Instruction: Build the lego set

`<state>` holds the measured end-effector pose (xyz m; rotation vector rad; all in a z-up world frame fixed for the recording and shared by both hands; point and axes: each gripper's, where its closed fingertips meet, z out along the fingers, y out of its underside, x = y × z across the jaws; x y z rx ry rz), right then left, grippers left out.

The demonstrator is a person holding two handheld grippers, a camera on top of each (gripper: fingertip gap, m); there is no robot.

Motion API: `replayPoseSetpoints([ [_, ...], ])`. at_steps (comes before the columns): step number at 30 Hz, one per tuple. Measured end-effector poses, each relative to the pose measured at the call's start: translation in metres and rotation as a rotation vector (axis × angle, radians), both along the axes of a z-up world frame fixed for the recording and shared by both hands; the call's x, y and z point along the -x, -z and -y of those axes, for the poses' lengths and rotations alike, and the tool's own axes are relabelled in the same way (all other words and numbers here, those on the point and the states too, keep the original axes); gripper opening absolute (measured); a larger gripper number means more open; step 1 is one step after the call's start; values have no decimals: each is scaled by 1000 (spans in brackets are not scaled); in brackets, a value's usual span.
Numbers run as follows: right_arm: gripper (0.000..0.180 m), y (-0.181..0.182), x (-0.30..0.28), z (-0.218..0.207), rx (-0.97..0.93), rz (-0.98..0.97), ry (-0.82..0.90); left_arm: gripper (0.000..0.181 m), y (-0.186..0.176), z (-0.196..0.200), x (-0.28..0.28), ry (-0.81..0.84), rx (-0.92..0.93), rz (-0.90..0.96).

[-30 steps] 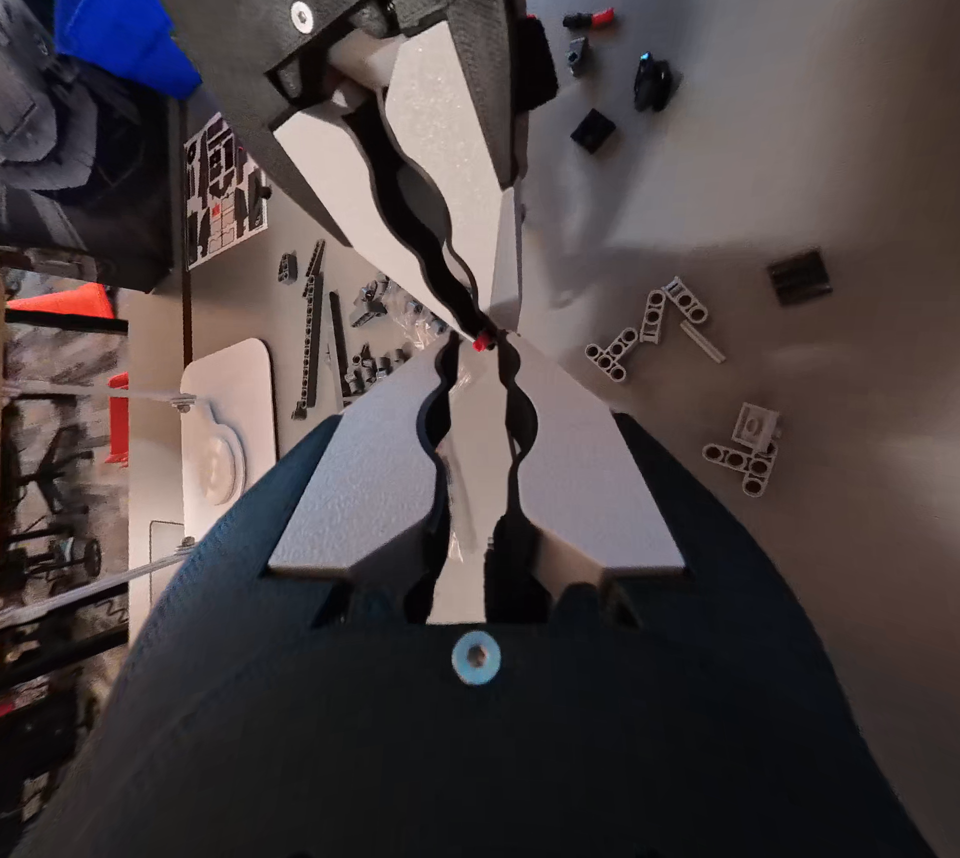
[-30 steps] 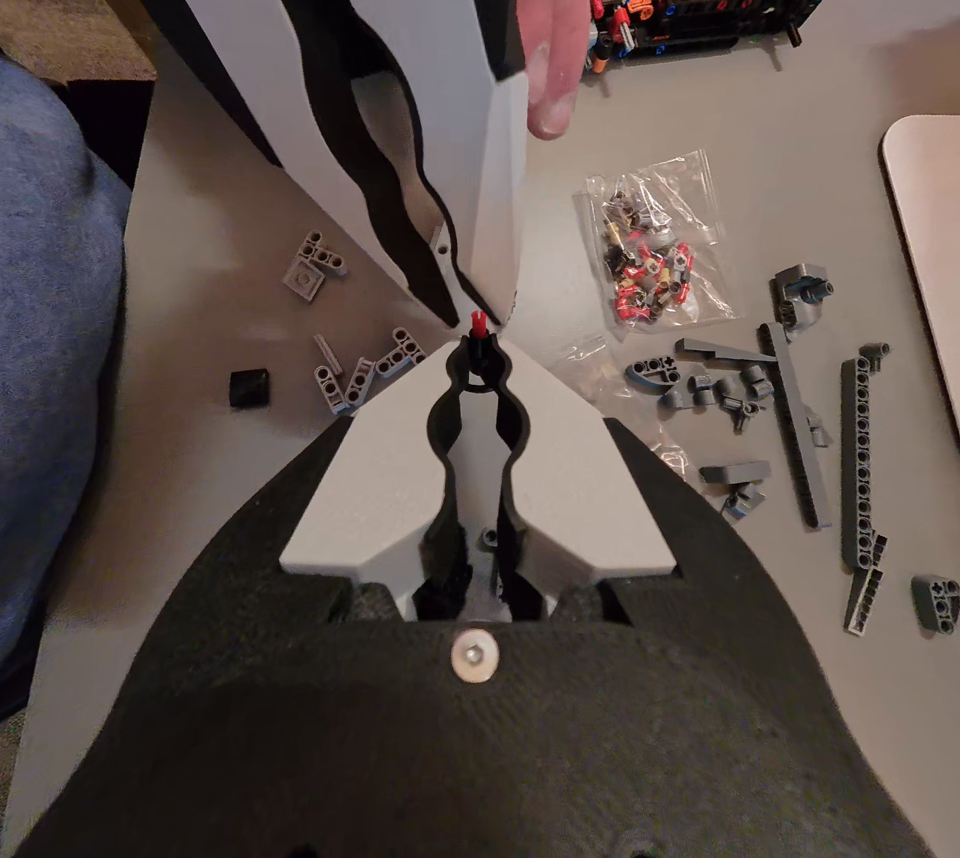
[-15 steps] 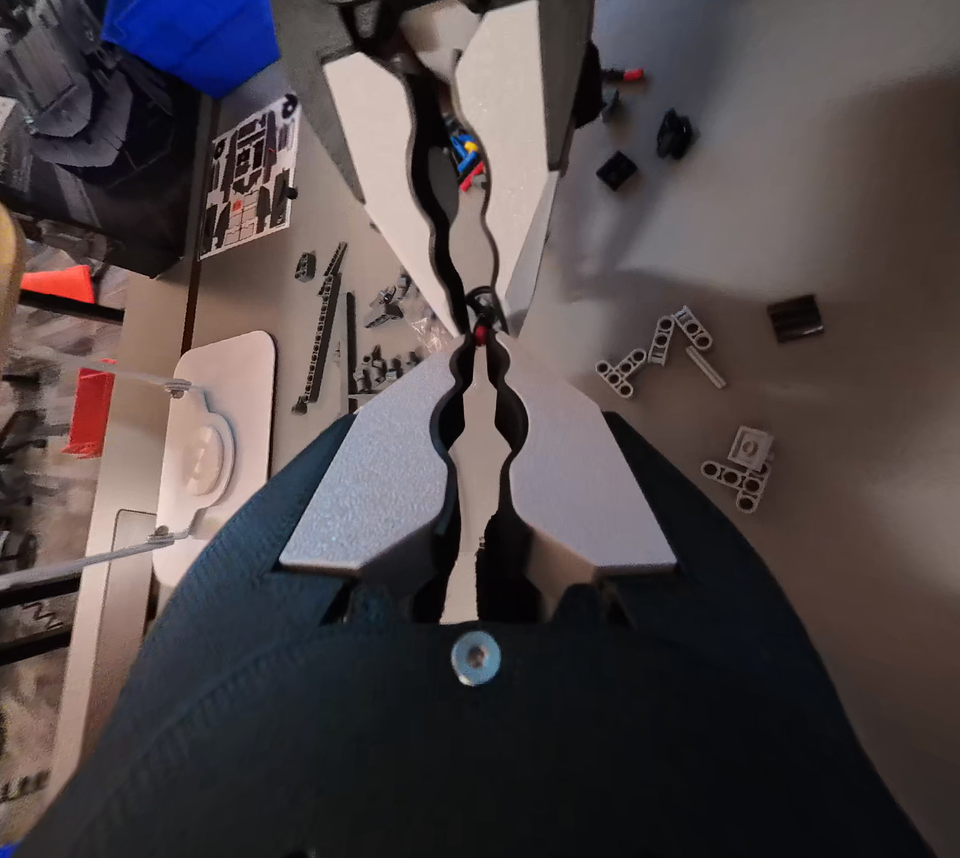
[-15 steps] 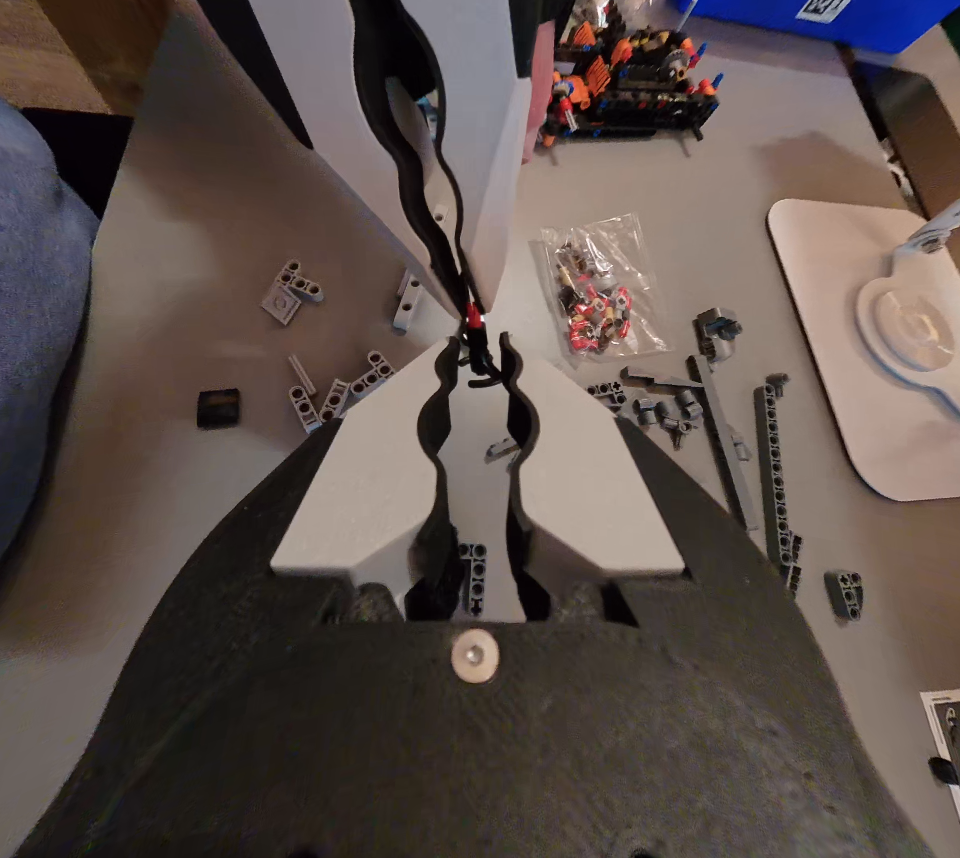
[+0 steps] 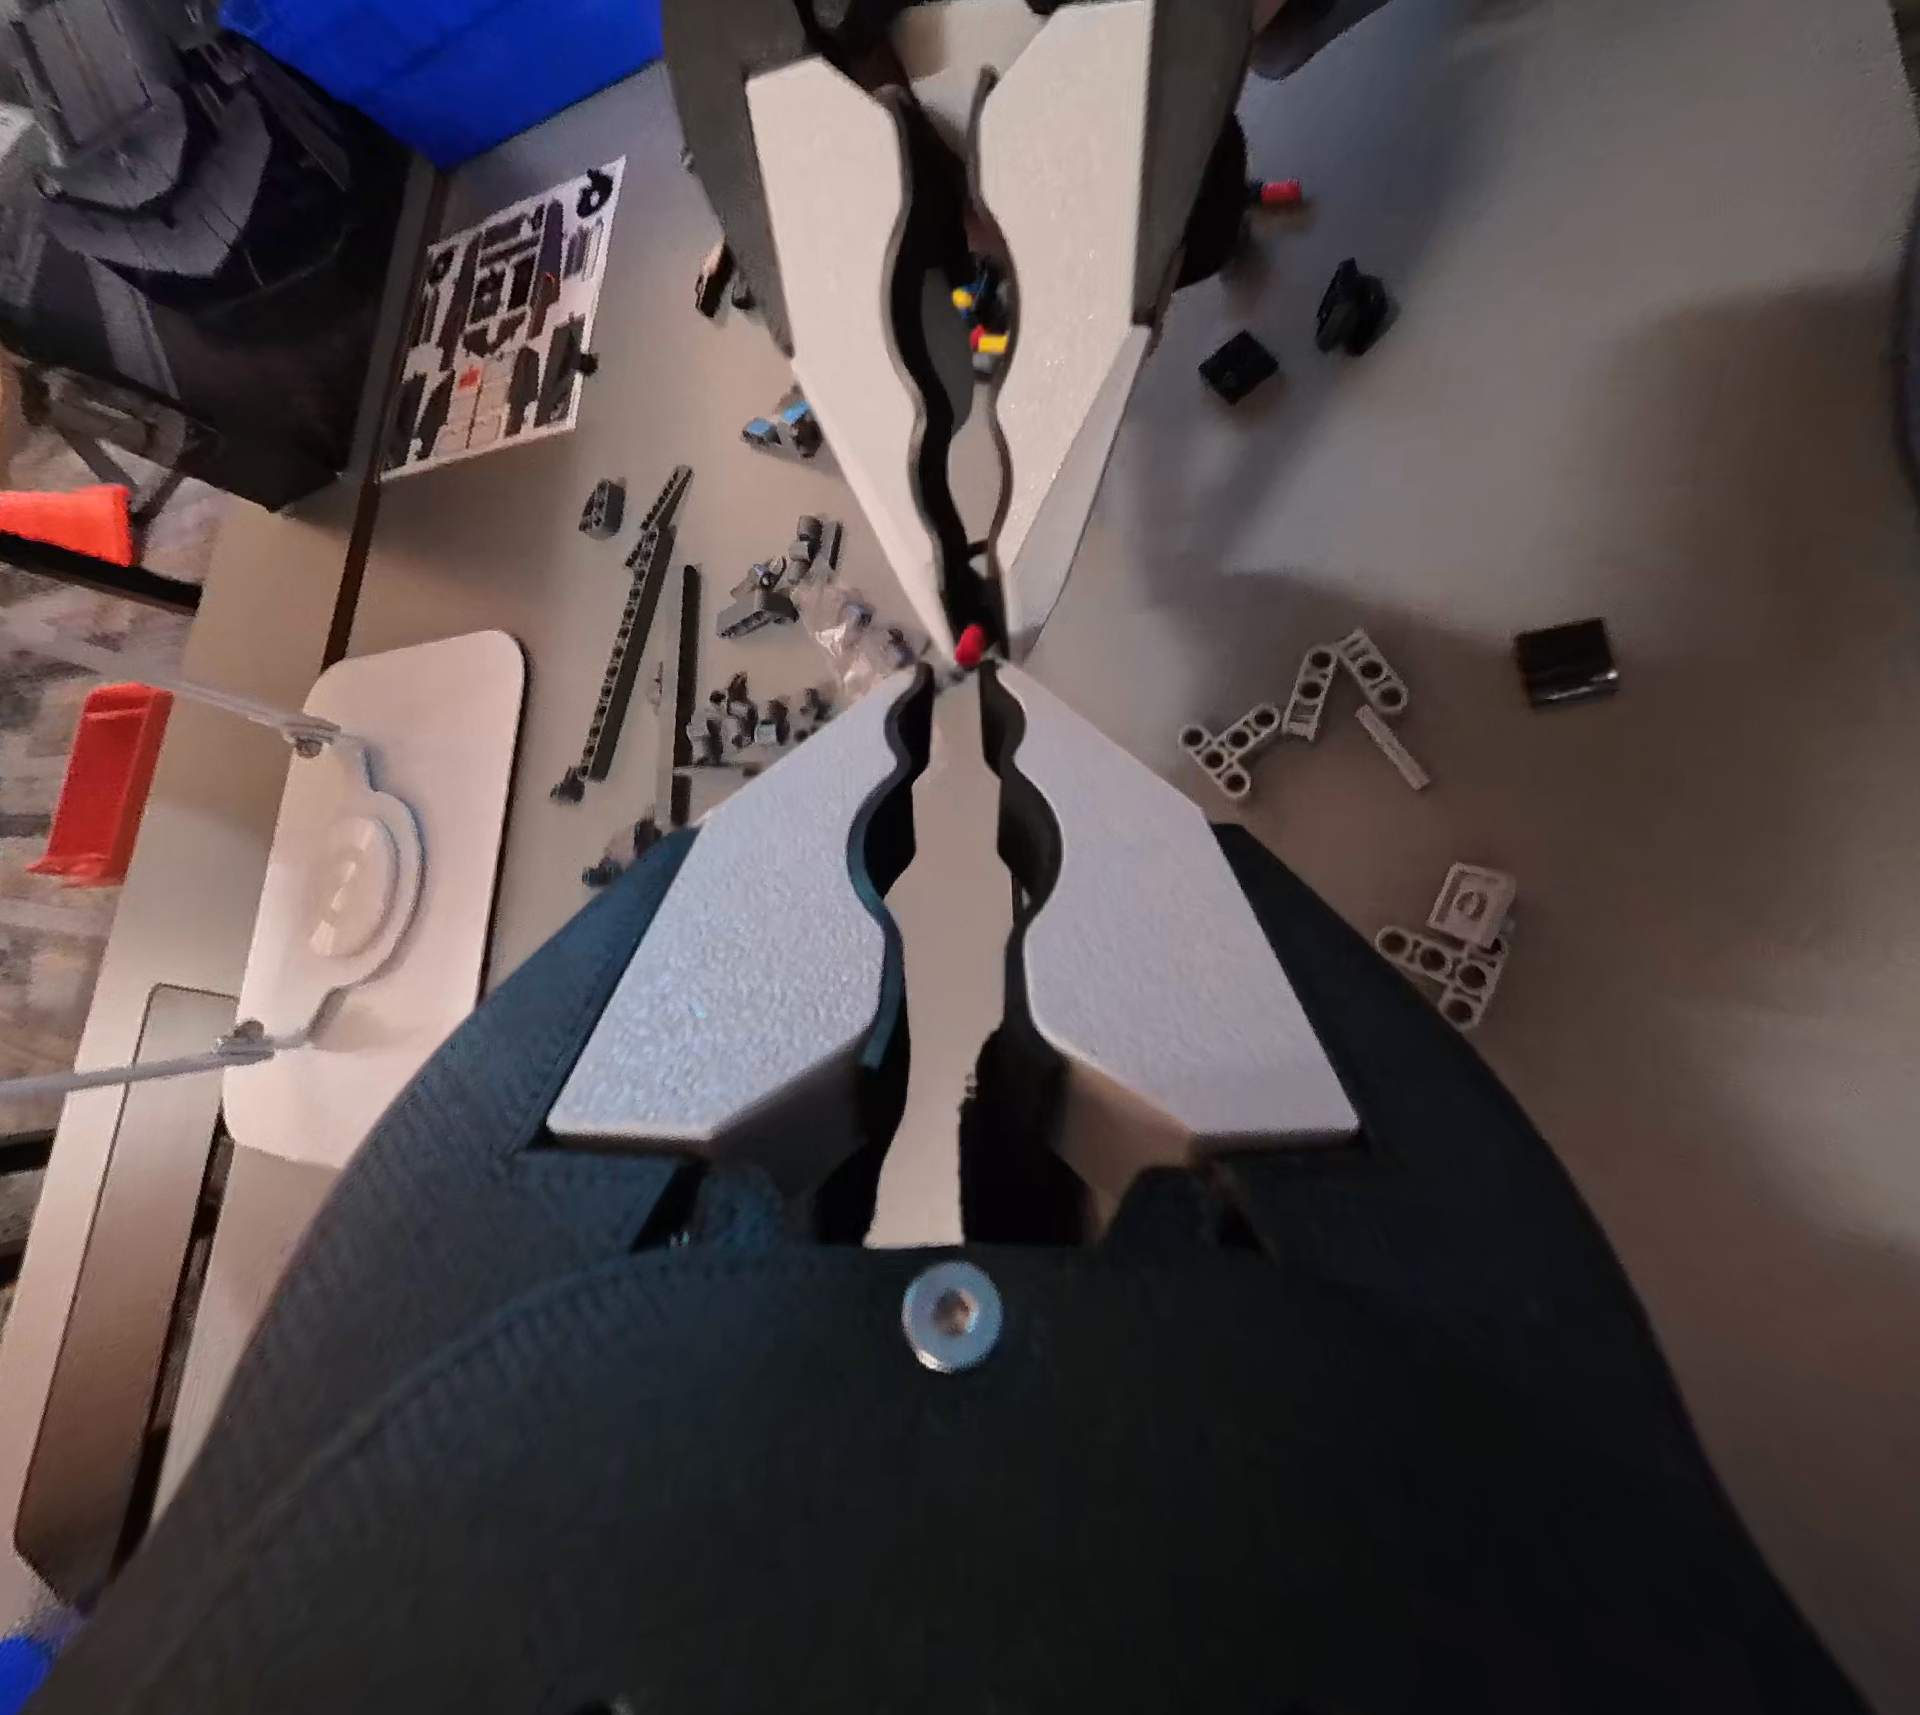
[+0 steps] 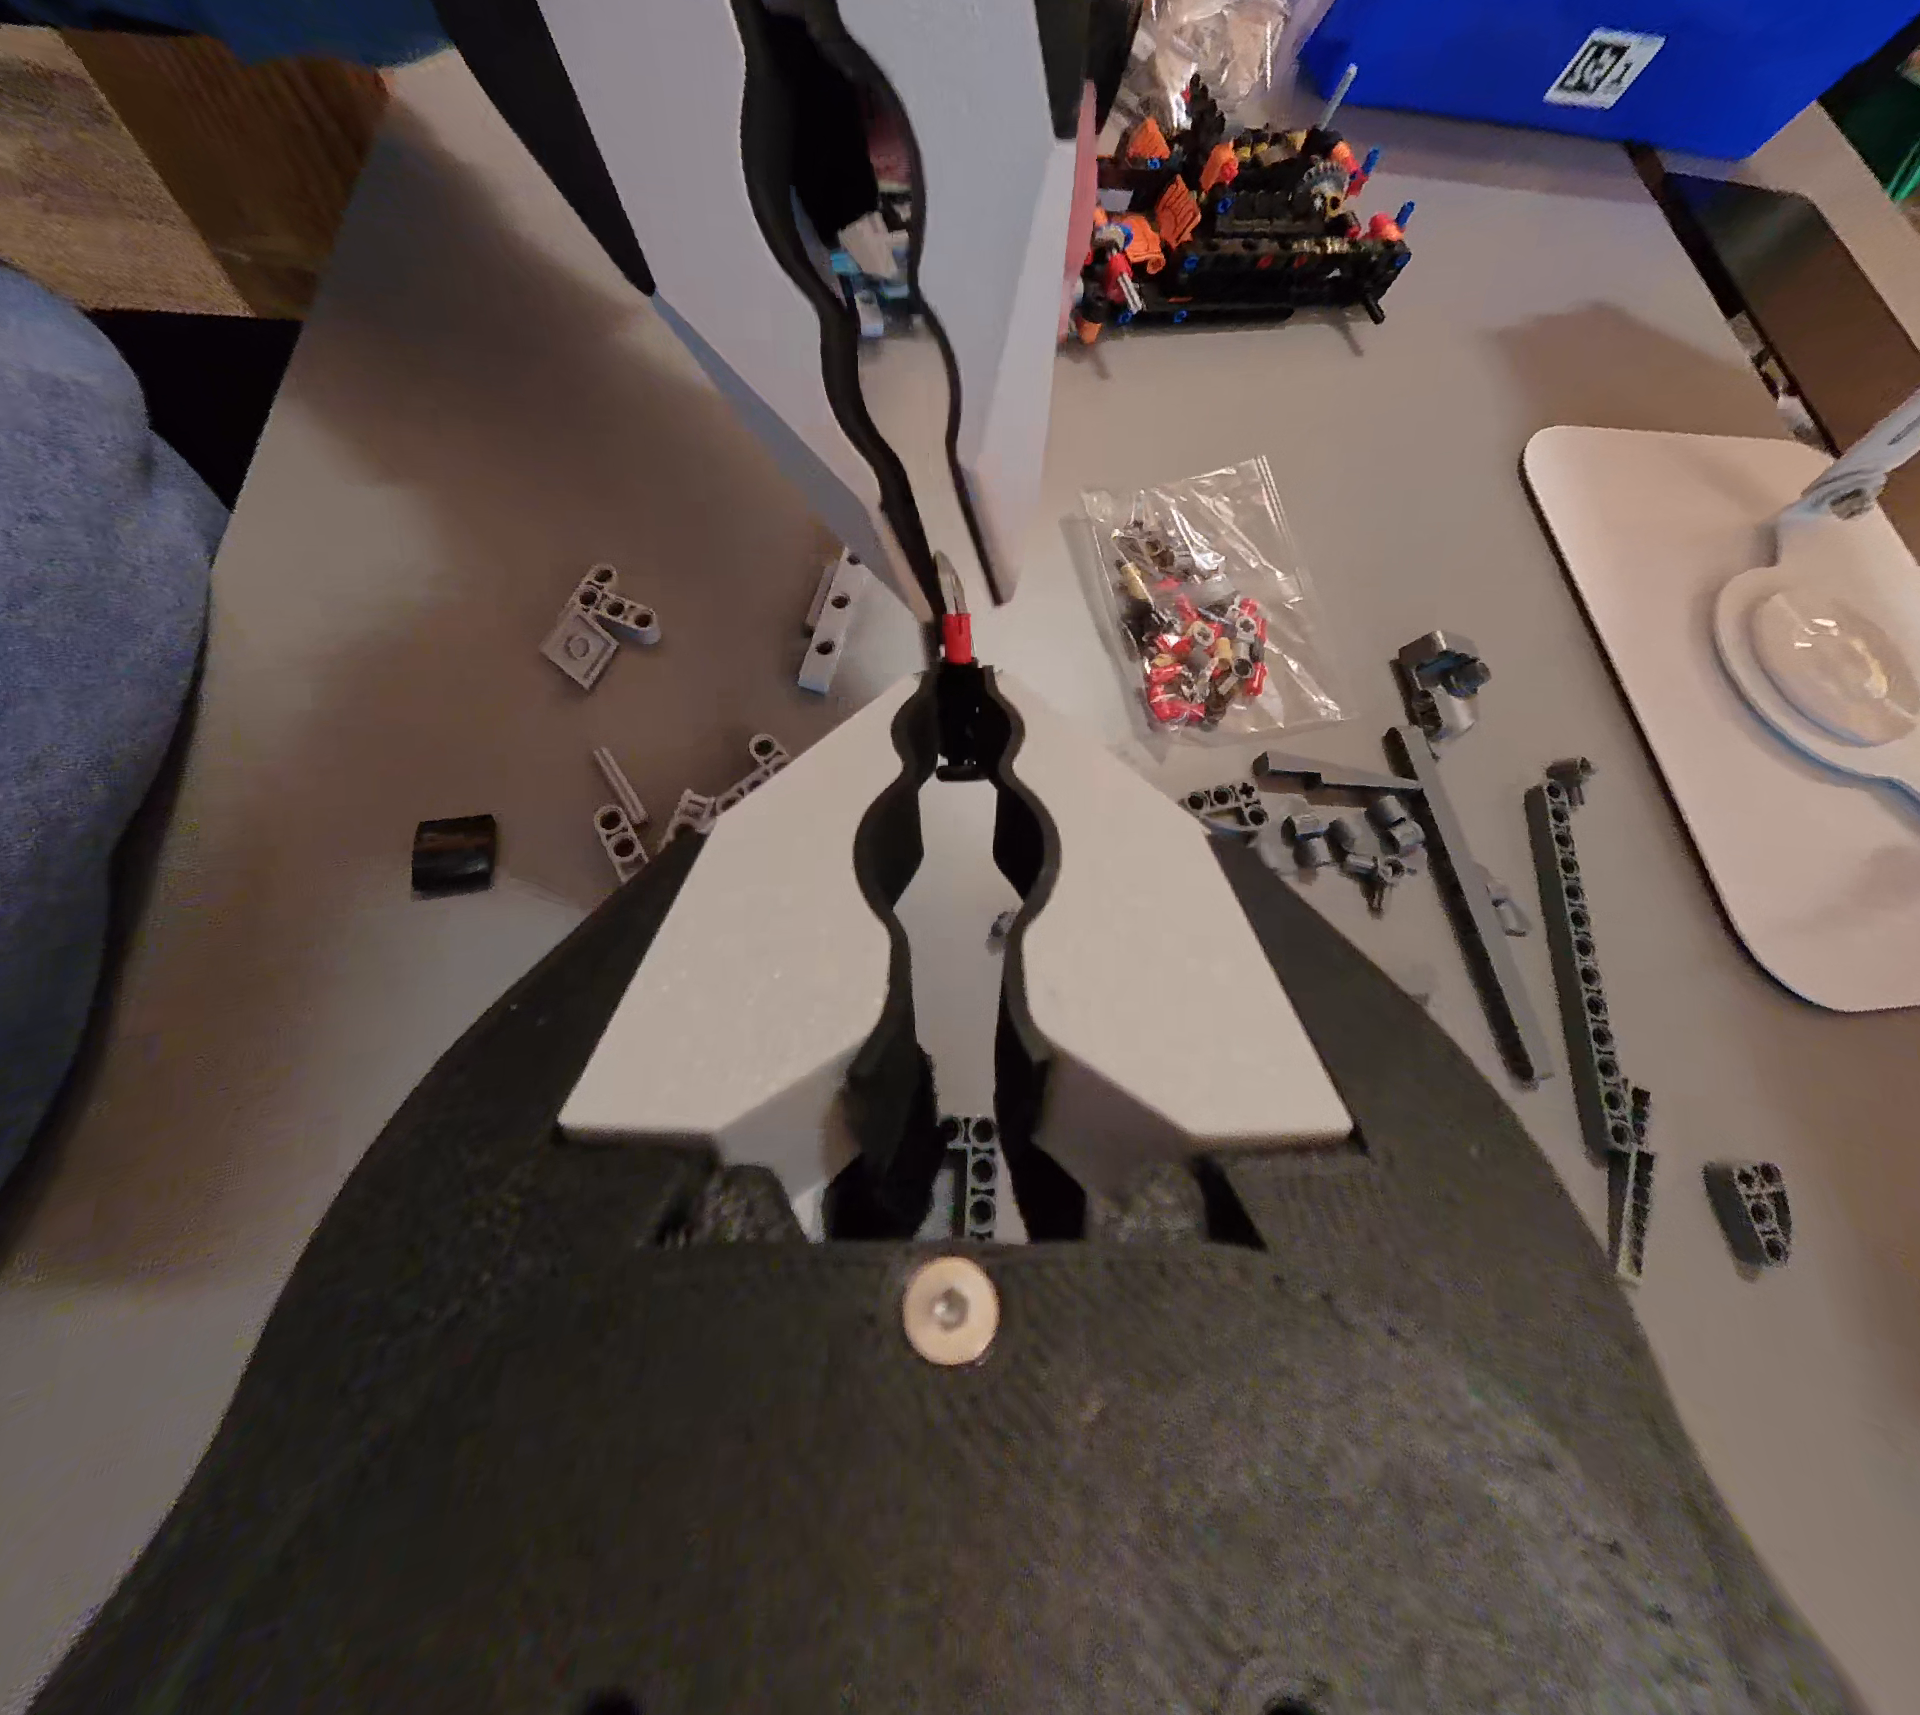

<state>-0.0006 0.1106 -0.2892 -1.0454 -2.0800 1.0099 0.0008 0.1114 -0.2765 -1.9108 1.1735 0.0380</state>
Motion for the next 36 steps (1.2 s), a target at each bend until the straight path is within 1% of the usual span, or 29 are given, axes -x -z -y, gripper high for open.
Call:
replayPoseSetpoints([
  [2,3,5,0,-3,-5,12,10,11,8,2,9,-29,43,-7],
  [4,3,11,0,-6,-16,27,16,18,23,8,16,-50,137,-3],
  [5,3,14,0,-6,-25,34,17,20,33,10,19,-59,181,-7],
  [8,3,18,0,-5,-34,44,13,22,55,9,27,-92,236,-33],
  [10,3,20,0,-6,-44,48,16,22,65,6,29,-100,255,-45],
  [15,3,23,0,-7,-26,57,19,10,79,4,35,-112,299,-91],
  [17,3,24,0,-7,-14,60,21,8,77,2,36,-124,289,-76],
  [19,3,24,1,-6,-3,62,23,8,67,-2,36,-134,251,-34],
  [24,3,25,4,-9,12,84,57,8,18,-5,18,-101,168,243],
  [26,3,24,4,-10,21,84,66,8,7,-4,12,-82,159,298],
  [36,3,19,3,-10,78,77,64,8,10,-8,4,-89,138,235],
])
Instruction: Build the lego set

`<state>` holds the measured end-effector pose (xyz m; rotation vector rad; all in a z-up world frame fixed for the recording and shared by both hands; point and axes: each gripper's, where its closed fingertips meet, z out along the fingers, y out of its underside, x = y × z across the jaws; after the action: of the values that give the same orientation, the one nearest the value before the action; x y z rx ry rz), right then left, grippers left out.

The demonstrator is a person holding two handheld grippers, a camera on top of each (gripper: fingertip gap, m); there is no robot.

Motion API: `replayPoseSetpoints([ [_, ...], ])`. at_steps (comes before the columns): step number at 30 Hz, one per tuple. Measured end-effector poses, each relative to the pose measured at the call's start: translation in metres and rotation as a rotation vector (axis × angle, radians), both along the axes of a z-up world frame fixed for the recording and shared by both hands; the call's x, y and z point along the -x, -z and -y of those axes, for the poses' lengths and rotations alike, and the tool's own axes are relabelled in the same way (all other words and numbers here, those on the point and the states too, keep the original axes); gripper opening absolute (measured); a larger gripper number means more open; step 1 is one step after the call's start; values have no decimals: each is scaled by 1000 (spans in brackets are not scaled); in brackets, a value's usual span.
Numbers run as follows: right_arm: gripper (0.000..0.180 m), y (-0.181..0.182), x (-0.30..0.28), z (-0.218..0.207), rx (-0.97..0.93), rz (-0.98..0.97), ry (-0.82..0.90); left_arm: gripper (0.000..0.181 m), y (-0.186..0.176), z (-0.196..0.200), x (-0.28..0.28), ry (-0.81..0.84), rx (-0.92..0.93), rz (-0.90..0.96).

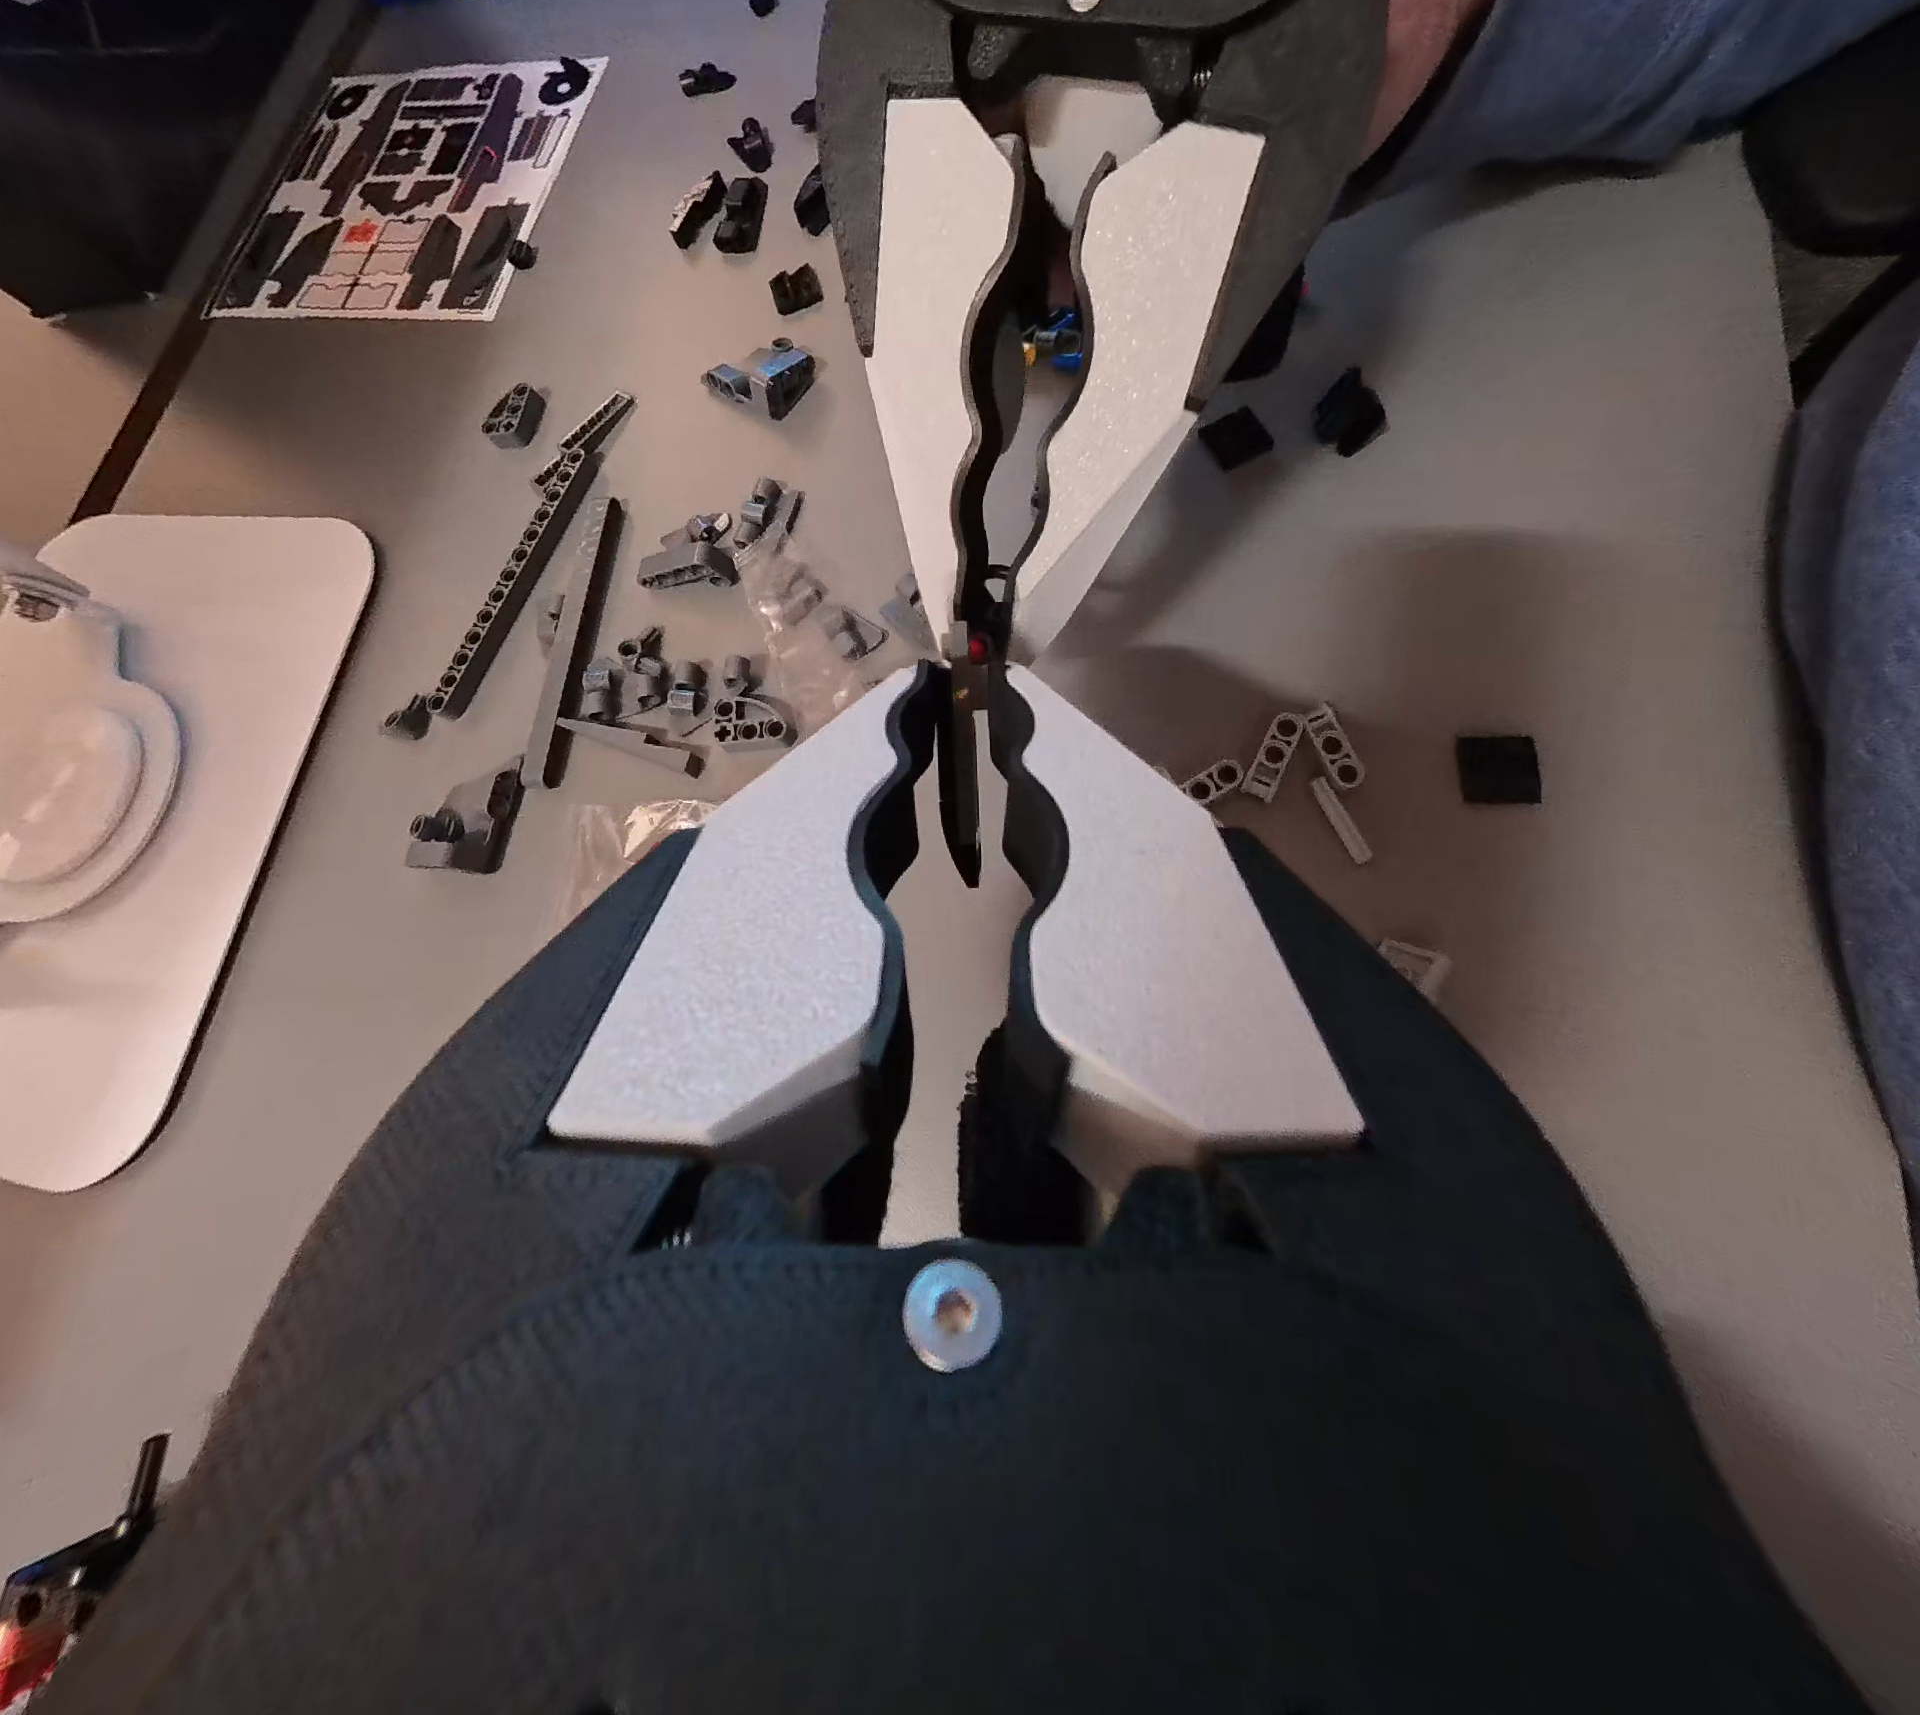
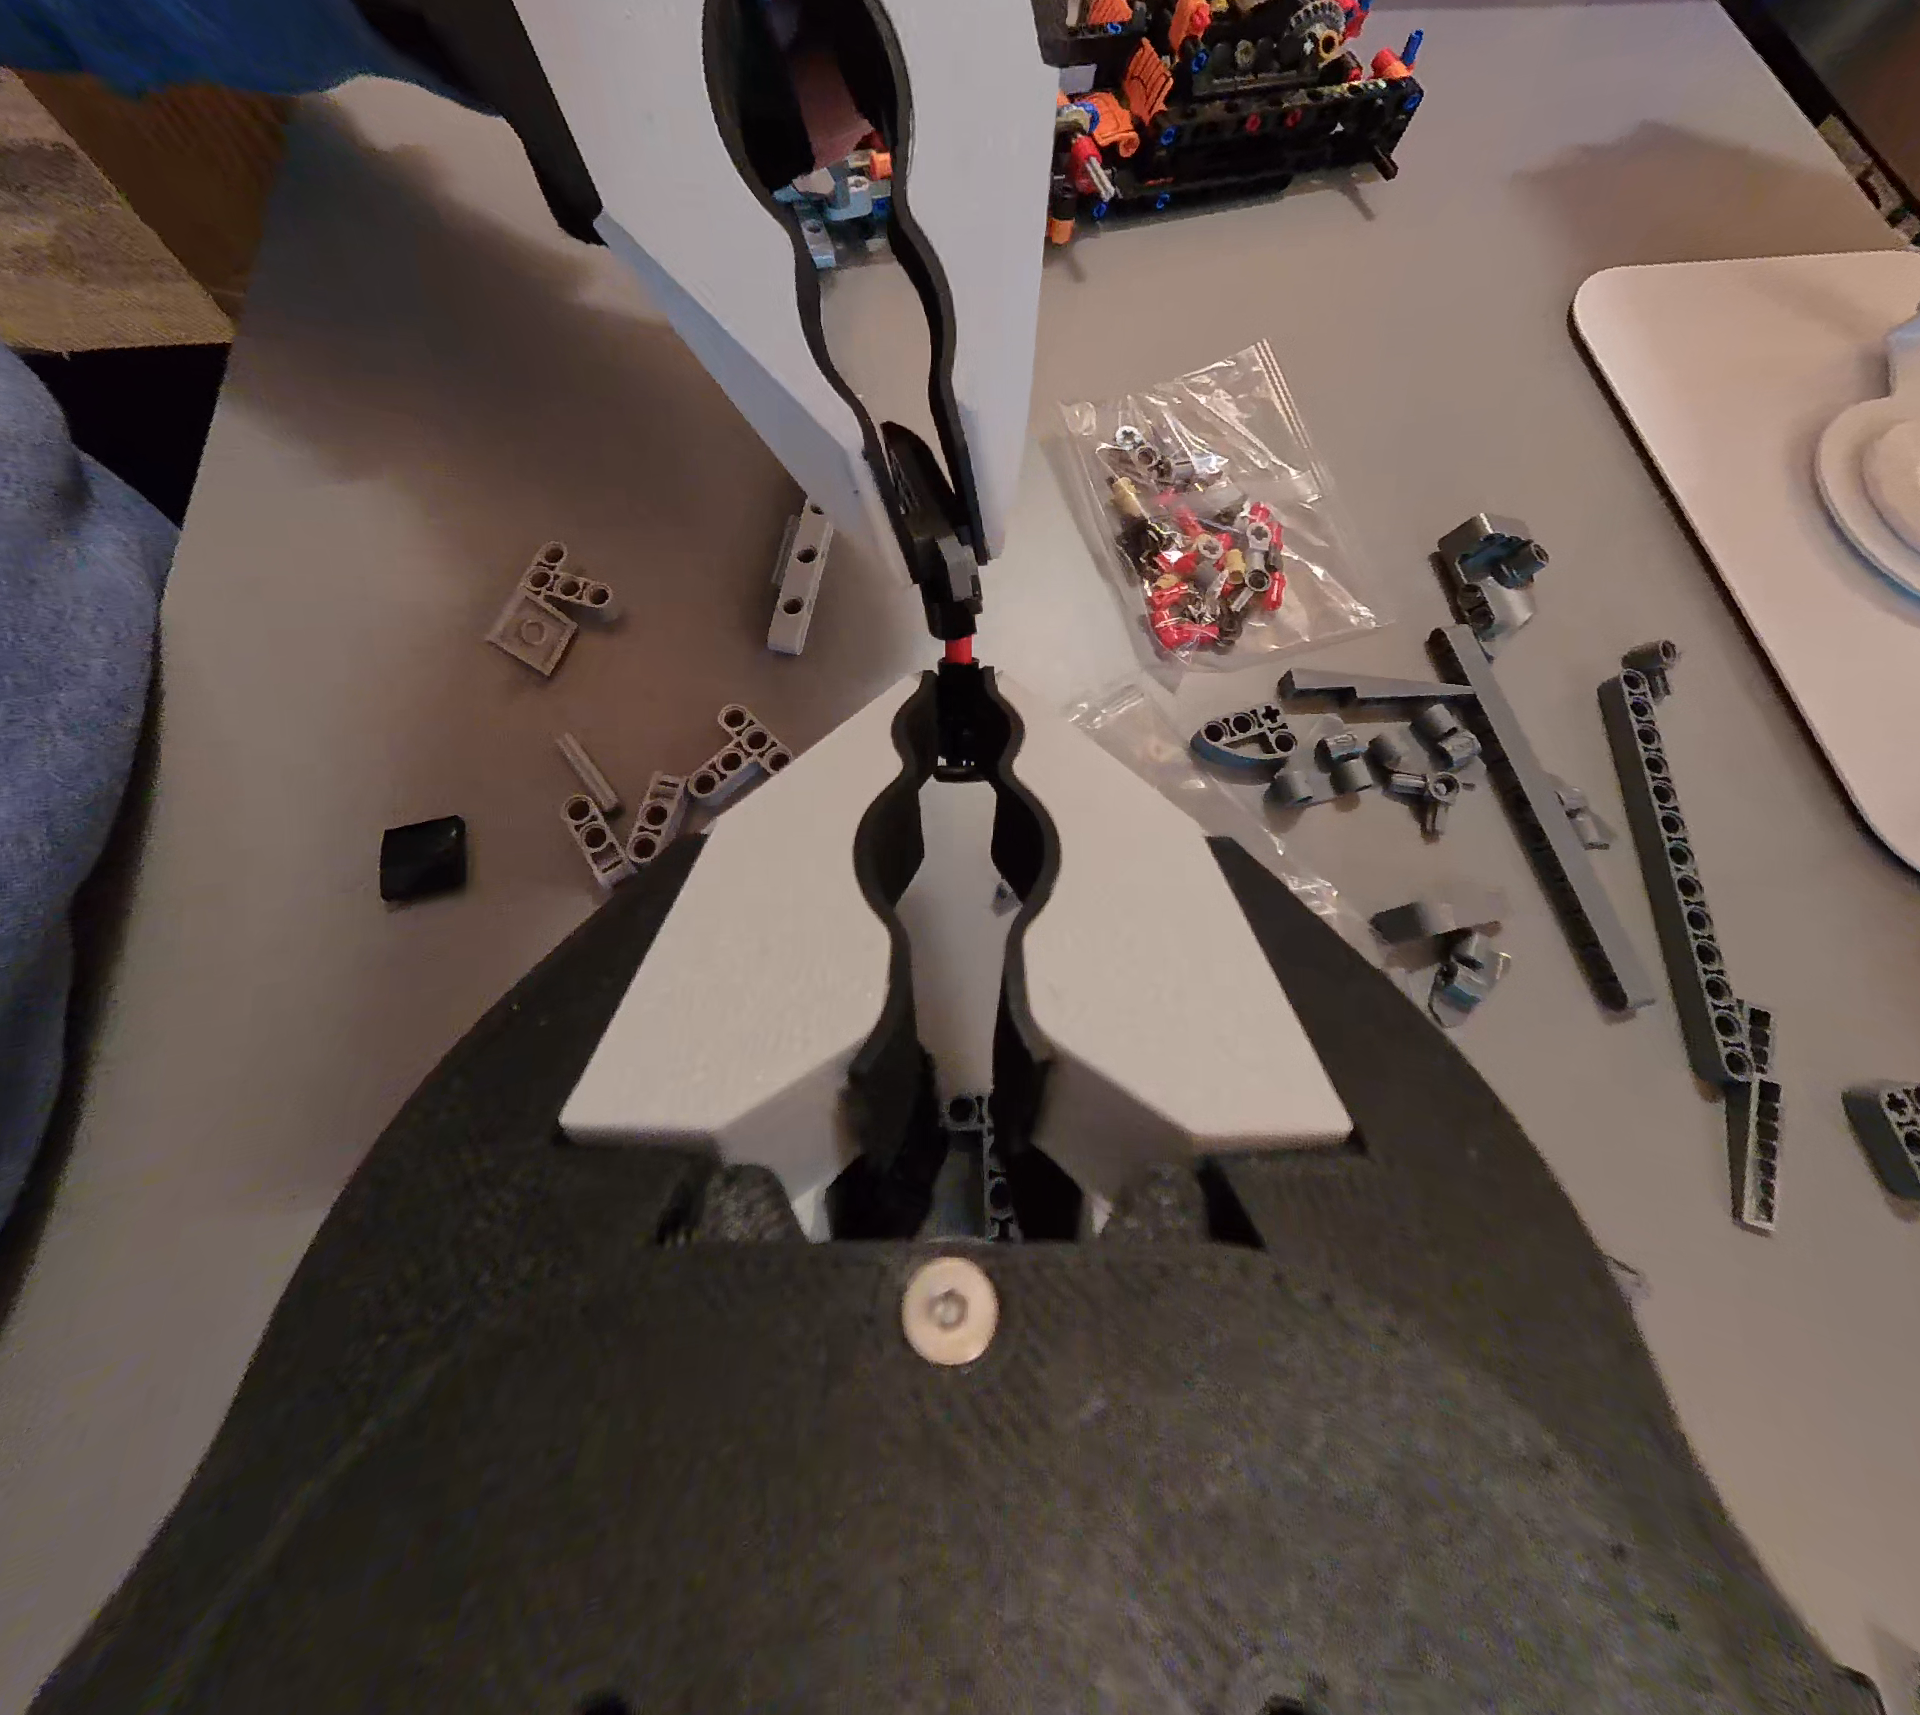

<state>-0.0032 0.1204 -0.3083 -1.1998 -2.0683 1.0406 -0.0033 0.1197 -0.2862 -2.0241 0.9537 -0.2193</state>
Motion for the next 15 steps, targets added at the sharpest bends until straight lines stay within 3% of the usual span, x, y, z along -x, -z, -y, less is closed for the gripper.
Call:
replayPoseSetpoints([
  [15,2,-6,1,1,60,-26,10,8,-3,-1,4,-15,-12,46],
])
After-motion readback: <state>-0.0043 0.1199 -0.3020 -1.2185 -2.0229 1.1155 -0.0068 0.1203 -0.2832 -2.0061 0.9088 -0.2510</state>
